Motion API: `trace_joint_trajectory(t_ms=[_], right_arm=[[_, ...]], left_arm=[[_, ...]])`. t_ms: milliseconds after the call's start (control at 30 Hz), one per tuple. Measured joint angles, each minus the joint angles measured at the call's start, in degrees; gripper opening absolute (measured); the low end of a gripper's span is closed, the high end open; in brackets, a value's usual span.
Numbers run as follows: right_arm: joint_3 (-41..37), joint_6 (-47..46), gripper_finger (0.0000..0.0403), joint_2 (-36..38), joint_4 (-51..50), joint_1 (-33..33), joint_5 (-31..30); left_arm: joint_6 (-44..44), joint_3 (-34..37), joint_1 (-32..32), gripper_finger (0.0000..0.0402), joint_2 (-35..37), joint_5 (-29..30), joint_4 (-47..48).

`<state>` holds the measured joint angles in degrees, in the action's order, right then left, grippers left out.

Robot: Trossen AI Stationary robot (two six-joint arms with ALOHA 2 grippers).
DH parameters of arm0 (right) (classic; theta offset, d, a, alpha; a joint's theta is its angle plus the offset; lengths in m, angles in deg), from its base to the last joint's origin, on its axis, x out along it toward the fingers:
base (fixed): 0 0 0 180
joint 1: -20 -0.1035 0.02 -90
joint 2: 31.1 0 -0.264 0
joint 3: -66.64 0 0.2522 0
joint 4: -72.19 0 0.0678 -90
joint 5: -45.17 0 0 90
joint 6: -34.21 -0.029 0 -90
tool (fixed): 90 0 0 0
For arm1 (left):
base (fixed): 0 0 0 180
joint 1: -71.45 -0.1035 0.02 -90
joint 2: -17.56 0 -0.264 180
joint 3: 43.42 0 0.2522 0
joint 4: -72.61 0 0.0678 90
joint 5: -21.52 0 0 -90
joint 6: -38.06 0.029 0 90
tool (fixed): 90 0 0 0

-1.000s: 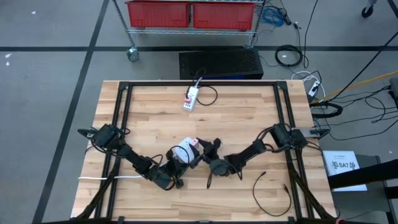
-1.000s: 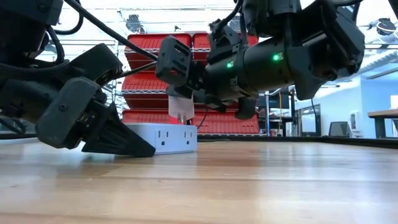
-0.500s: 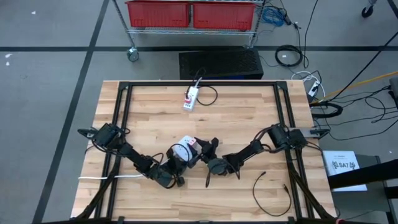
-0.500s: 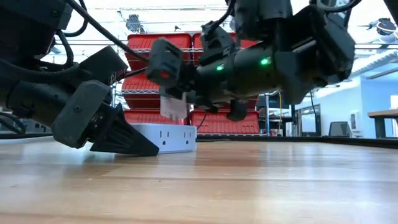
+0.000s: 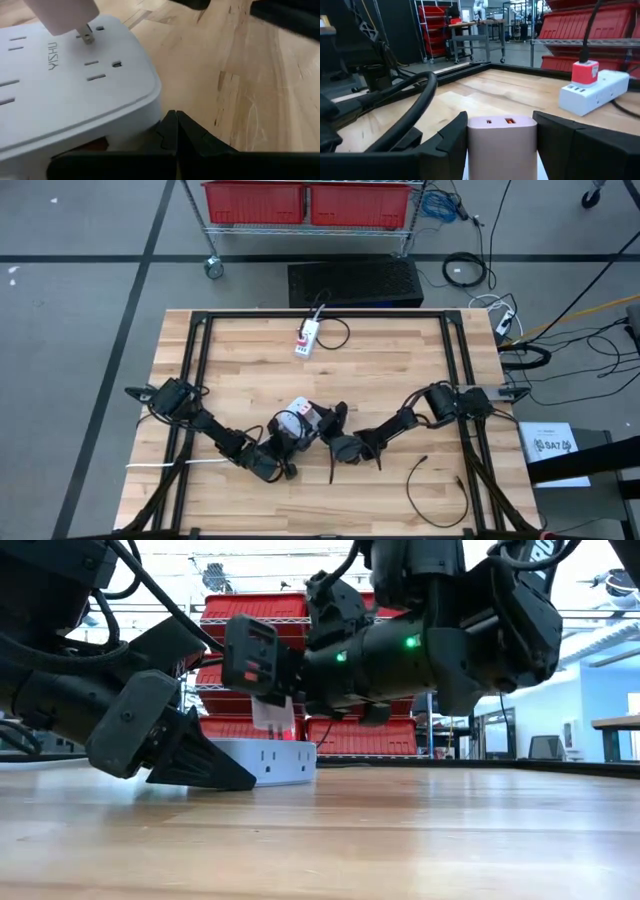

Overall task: Insert USB
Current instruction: Insert the light pink charger adapter into the bottom white outlet extension

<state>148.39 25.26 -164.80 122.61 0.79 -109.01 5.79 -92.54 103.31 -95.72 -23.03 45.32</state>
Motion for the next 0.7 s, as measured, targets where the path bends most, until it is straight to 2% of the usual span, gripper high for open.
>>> trace_joint_trajectory(t_ms=[433,700], right_arm=[[0.0,6.4,0.0163,0.0,4.5,0.1,-0.2],[0.0,3.9,0.0163,0.0,1.1,0.5,0.0]], left_arm=[[-0.2,0.0,0.0,0.0000,0.0,0.0,0.0],[-0.3,0.0,0.0,0.0000,0.0,0.0,0.0]])
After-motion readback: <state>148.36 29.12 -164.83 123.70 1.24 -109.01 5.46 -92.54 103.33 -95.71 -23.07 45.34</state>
